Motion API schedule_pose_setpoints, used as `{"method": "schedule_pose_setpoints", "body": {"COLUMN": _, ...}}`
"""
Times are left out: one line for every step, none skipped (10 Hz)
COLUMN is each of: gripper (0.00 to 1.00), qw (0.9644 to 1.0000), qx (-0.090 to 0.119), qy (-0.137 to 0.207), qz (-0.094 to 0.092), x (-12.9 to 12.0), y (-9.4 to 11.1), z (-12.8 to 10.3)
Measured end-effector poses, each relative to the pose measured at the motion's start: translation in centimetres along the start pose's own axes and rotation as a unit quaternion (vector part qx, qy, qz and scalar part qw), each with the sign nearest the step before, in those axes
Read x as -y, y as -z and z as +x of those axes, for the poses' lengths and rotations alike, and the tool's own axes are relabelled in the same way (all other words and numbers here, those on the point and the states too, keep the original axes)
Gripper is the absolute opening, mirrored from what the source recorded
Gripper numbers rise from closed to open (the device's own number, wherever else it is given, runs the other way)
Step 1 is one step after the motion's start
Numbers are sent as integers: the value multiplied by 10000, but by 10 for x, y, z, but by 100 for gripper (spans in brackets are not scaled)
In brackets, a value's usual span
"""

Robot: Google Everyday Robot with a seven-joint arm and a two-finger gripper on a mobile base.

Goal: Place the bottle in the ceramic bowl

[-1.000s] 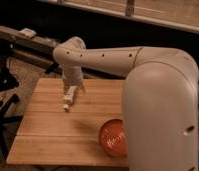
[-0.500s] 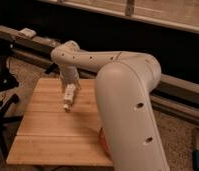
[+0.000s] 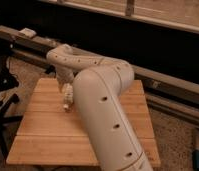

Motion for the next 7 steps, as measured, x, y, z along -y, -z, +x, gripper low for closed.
{"method": "schedule_pose_setpoints", "body": {"gripper": 65, "qw": 9999, "qx": -78, "qy": -22, "qz": 75, "x": -6, "y": -8, "z": -5}}
{"method": "schedule_pose_setpoints", "body": {"gripper": 65, "qw": 9998, "qx": -102, "qy": -63, "qz": 144, "x": -2, "y": -12, "z": -8}}
{"method": "schedule_pose_setpoints", "body": {"gripper": 65, "qw": 9997, "qx": -139, "qy": -144, "qz": 169, "x": 2, "y": -16, "z": -12}}
{"method": "schedule_pose_setpoints", "body": {"gripper": 65, "qw": 9994, "qx": -185, "qy": -215, "qz": 204, "x": 6, "y": -20, "z": -14}}
{"method": "schedule_pose_setpoints", "body": {"gripper": 65, "qw": 9992, "qx": -218, "qy": -264, "qz": 208, "x": 7, "y": -24, "z": -16}}
{"method": "schedule_pose_setpoints", "body": {"gripper": 65, "qw": 9989, "qx": -264, "qy": -332, "qz": 210, "x": 10, "y": -29, "z": -16}}
{"method": "schedule_pose_setpoints", "body": {"gripper": 65, "qw": 9985, "qx": -295, "qy": -441, "qz": 166, "x": 18, "y": -33, "z": -18}}
